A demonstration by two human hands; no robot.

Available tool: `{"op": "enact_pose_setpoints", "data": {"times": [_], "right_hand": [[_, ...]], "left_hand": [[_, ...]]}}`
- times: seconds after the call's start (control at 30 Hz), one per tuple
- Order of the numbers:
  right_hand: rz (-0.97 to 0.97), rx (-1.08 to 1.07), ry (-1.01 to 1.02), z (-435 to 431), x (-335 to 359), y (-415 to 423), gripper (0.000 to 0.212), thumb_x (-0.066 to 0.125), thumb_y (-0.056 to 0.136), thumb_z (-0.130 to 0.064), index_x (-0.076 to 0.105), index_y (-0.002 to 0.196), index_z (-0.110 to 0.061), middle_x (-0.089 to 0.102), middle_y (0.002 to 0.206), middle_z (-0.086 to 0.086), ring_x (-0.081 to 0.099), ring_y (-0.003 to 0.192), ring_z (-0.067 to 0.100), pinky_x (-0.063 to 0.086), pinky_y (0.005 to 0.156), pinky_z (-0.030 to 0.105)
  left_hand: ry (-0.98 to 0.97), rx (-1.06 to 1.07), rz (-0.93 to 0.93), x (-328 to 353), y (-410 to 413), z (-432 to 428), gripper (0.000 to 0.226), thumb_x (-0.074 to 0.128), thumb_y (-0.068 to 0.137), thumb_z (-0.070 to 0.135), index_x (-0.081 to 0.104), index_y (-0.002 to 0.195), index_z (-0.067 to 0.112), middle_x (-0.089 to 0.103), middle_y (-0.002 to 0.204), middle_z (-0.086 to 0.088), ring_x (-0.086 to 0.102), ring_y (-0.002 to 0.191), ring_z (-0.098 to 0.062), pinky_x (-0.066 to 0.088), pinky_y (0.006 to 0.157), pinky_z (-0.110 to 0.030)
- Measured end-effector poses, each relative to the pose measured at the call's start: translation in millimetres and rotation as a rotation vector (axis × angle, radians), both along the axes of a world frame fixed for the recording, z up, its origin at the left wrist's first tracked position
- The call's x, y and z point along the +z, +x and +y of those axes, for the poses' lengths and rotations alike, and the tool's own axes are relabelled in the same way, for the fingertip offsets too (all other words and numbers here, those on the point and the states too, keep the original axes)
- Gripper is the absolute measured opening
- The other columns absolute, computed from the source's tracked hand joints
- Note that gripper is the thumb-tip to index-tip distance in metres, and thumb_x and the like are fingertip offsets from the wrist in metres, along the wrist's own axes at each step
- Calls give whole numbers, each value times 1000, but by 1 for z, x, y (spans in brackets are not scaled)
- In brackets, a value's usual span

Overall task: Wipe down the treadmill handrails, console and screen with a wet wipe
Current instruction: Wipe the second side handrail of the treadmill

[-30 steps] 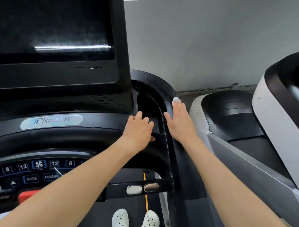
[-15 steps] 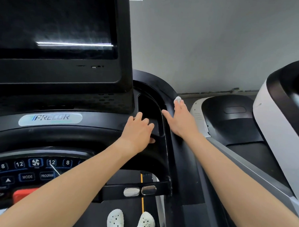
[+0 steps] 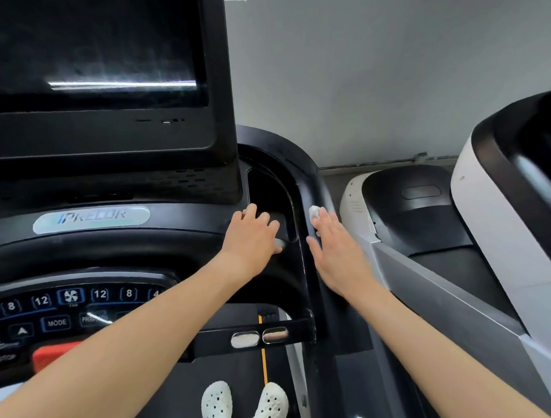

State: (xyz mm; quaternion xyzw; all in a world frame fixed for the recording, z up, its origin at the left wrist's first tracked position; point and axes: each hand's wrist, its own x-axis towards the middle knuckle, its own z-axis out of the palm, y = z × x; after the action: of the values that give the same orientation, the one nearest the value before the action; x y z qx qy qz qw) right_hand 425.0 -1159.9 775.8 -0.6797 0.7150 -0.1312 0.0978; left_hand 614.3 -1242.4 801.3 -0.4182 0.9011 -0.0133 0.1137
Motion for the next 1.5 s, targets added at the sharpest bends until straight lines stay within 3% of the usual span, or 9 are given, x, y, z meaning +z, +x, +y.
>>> {"op": "enact_pose_setpoints", "data": {"times": [0.17, 0.27, 0.47, 0.63, 0.8, 0.93, 1.07, 1.33, 1.5], "right_hand": [[-79, -26, 7, -24, -6, -2, 51, 37, 109, -17, 29, 158, -7, 30, 164, 7, 23, 155, 29, 27, 125, 42], [-18, 13, 10, -9, -4, 1, 52, 35, 108, -17, 28, 159, -6, 28, 166, 9, 22, 155, 28, 22, 127, 41], [105, 110, -27, 13, -7, 1, 51, 34, 106, -18, 39, 156, -10, 39, 162, 3, 31, 152, 25, 37, 119, 40], [165, 131, -32, -7, -2, 3, 52, 32, 106, -20, 34, 157, -8, 39, 159, 7, 34, 149, 30, 36, 120, 41], [413, 312, -60, 14, 0, 9, 33, 50, 104, -22, 65, 128, -5, 57, 142, 7, 45, 142, 32, 44, 112, 40], [465, 335, 37, -18, -7, 3, 40, 42, 107, -23, 60, 137, -5, 52, 148, 6, 31, 150, 34, 30, 122, 44], [563, 265, 116, -59, -2, 11, 48, 36, 106, -30, 57, 141, -3, 47, 150, 6, 26, 152, 37, 28, 122, 47], [602, 399, 194, -16, 5, 19, 53, 32, 105, -32, 60, 137, -1, 58, 143, 4, 22, 155, 31, 18, 128, 44], [589, 350, 163, -27, 12, 20, 45, 39, 104, -28, 68, 130, -7, 66, 132, -1, 24, 155, 31, 19, 127, 45]], "left_hand": [[-16, 5, 24, -1, 2, 3, 47, 45, 102, 59, 55, 128, 20, 60, 124, -2, 43, 127, -31, 41, 98, -40], [-28, -9, 18, -2, 3, 5, 44, 43, 103, 56, 56, 127, 21, 59, 124, -2, 43, 126, -32, 41, 97, -40], [-39, -18, 34, -6, 8, 12, 40, 39, 106, 48, 57, 126, 18, 58, 123, -4, 44, 124, -36, 42, 98, -43], [-37, 17, 120, -5, 12, 15, 38, 41, 106, 47, 56, 126, 18, 59, 124, -3, 47, 124, -32, 42, 99, -40], [-44, 2, 171, -9, 17, 14, 39, 42, 104, 49, 57, 123, 18, 59, 119, -1, 48, 118, -28, 42, 98, -38], [-55, 14, 194, -11, 18, 15, 39, 43, 103, 49, 58, 122, 19, 59, 116, 0, 48, 116, -28, 43, 97, -38], [-45, 33, 190, -11, 18, 17, 42, 46, 103, 51, 56, 127, 18, 59, 122, -2, 46, 126, -32, 43, 100, -39], [-69, 37, 195, -14, 20, 18, 41, 42, 105, 50, 57, 126, 18, 59, 126, -3, 42, 136, -34, 40, 106, -40], [-65, 31, 193, -16, 21, 18, 43, 43, 105, 50, 57, 129, 17, 59, 130, -5, 39, 141, -36, 39, 109, -42]]}}
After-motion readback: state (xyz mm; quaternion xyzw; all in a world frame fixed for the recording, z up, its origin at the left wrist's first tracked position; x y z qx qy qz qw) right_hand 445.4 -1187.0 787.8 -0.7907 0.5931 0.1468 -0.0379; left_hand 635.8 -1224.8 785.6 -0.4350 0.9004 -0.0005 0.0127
